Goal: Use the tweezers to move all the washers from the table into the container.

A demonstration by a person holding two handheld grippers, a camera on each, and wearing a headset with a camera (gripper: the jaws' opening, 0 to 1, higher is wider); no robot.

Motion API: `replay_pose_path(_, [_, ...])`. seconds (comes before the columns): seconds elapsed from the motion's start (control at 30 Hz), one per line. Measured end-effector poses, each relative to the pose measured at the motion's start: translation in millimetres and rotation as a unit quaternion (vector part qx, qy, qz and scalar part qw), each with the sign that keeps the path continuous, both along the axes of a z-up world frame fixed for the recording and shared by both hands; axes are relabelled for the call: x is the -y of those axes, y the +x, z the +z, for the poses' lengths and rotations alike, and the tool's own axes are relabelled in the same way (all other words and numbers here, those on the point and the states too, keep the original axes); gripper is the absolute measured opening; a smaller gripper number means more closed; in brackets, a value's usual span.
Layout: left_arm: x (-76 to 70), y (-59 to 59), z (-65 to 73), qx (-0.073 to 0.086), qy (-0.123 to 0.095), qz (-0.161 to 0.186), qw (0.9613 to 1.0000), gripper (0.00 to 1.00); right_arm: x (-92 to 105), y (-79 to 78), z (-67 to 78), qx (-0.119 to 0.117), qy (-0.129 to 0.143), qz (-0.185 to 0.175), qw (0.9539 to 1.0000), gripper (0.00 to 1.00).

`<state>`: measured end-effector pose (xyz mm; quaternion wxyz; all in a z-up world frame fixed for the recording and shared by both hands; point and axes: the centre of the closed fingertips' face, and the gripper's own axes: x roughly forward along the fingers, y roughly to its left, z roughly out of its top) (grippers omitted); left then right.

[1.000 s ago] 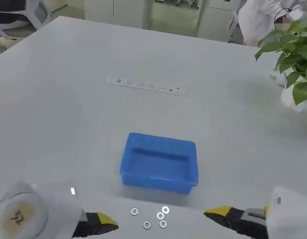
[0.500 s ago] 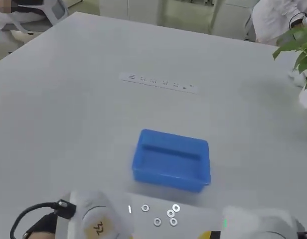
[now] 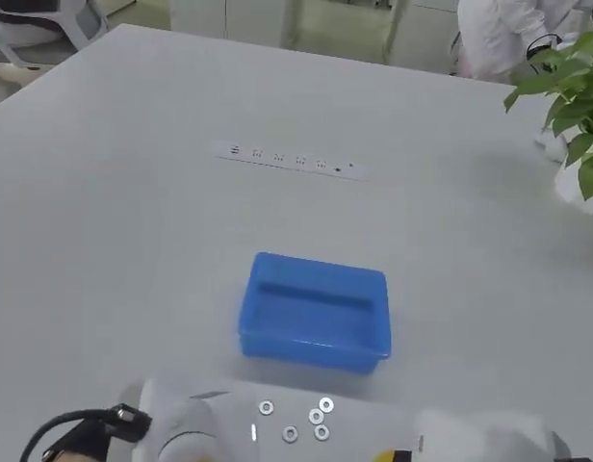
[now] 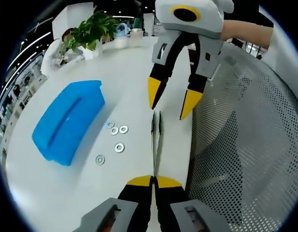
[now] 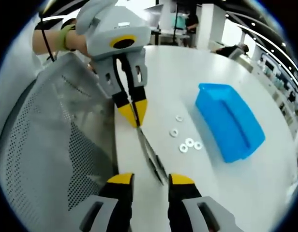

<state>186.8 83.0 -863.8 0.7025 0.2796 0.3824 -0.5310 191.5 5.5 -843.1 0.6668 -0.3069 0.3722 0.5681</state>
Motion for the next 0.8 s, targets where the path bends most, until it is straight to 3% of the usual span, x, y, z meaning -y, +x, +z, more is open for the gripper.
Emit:
replay_pose_path(0.13, [-1.3, -0.6, 9.2, 0.021, 0.004, -0.011, 0.9997, 0.00, 1.1, 0.5, -0.3, 0.006, -0.001, 0.004, 1.0000, 0.26])
replay_pose_path(0.37, [-2.8, -1.1, 55.3, 0.056, -0.010, -0.021, 0.9981, 0.00, -4.8, 3.0, 1.4, 0.014, 0.004, 0.012, 0.9998, 0.27])
replay_pose_path(0.5, [1.4, -5.5, 75.1, 0.067, -0.013, -0.039, 0.9969, 0.00, -14.5, 1.2, 3.4, 0.016, 0.014, 0.022, 0.9995, 0.26])
replay_pose_path(0.7, [11.5, -10.1, 91.9, 0.077, -0.006, -0.066, 0.9948, 0.00, -29.1, -7.1, 2.8, 0.016, 0.023, 0.053, 0.9982, 0.24])
replay_pose_path(0.8, [16.6, -8.5, 96.3, 0.083, -0.004, -0.074, 0.9938, 0.00, -36.7, -7.9, 3.8, 0.014, 0.040, 0.057, 0.9975, 0.22])
